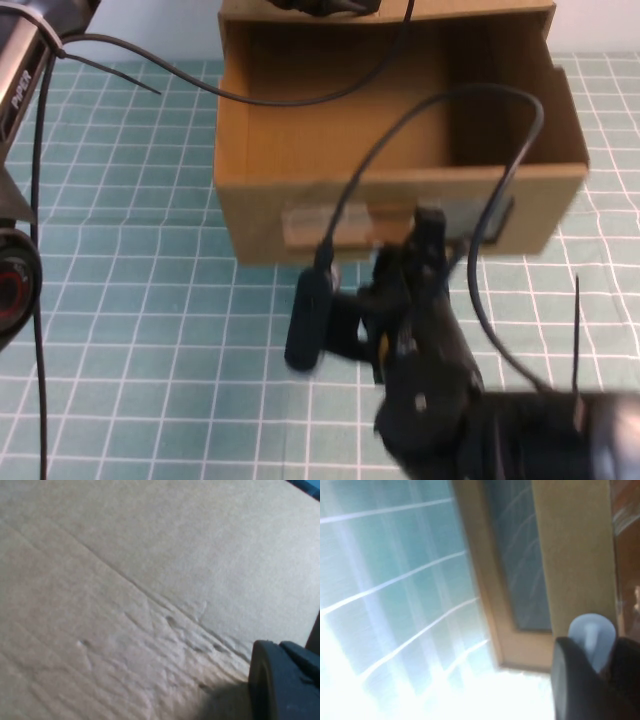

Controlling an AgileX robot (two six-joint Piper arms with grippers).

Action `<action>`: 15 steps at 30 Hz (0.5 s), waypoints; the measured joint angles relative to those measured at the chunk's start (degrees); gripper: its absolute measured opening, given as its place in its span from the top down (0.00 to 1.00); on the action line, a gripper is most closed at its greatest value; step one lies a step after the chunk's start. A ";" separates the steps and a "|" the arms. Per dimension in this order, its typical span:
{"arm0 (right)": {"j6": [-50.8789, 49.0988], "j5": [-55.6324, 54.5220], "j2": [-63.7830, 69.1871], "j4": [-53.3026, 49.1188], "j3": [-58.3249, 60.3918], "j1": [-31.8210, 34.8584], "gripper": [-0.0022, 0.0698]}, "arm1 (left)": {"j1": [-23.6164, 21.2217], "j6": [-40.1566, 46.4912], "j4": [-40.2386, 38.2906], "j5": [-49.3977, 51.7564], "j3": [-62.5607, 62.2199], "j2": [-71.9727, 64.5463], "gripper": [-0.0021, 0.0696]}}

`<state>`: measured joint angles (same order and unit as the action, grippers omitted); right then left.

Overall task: Open the shoe box
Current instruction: 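Pull the top drawer of the cardboard box fully open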

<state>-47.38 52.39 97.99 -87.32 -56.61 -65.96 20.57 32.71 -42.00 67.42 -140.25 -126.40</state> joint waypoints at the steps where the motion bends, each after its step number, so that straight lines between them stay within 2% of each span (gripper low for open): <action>1: -0.15 0.57 -0.73 1.30 0.64 -1.18 0.81 | 0.00 0.00 0.00 0.00 0.00 0.00 0.98; 6: -2.19 2.34 -2.56 6.90 2.55 -6.41 0.81 | -0.02 -0.03 0.00 0.00 0.00 0.00 0.98; 13: -5.45 4.37 -2.77 6.56 2.87 -7.18 0.81 | -0.02 -0.03 0.00 0.00 0.00 0.00 0.98; 15: -6.34 4.64 -3.44 6.73 2.87 -7.18 0.76 | -0.02 -0.03 0.00 -0.04 0.00 0.00 0.98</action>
<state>-53.71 57.03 94.55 -80.59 -53.74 -73.14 20.54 32.68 -42.00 67.39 -140.25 -126.40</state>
